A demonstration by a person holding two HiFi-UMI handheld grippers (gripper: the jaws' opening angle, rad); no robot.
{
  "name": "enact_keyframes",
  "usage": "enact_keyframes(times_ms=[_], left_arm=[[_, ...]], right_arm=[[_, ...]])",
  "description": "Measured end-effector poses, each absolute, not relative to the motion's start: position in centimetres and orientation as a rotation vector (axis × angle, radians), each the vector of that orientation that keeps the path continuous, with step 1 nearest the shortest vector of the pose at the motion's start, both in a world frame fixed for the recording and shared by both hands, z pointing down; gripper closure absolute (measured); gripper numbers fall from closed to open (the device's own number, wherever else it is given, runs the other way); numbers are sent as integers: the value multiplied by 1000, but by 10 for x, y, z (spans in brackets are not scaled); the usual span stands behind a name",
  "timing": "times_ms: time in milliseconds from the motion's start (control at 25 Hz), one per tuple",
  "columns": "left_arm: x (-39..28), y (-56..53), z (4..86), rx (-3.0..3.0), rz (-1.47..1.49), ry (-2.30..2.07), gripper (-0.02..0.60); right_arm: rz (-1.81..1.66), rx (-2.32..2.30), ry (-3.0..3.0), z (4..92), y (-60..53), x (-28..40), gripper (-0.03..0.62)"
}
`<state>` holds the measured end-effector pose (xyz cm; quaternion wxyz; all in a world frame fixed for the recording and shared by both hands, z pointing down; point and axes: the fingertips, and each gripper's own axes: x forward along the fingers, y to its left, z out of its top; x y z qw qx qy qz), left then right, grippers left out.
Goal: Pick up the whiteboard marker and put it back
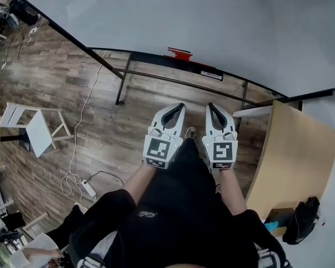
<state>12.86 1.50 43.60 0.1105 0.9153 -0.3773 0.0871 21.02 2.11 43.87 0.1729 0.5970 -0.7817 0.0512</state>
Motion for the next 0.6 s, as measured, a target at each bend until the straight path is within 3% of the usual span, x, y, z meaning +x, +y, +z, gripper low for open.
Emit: enact_keyframes(times_ms=[600], left_arm=[[137, -24, 513, 2424, 437, -1247, 575]], right_arm=[[22, 1212, -2057, 525, -64, 257, 591]])
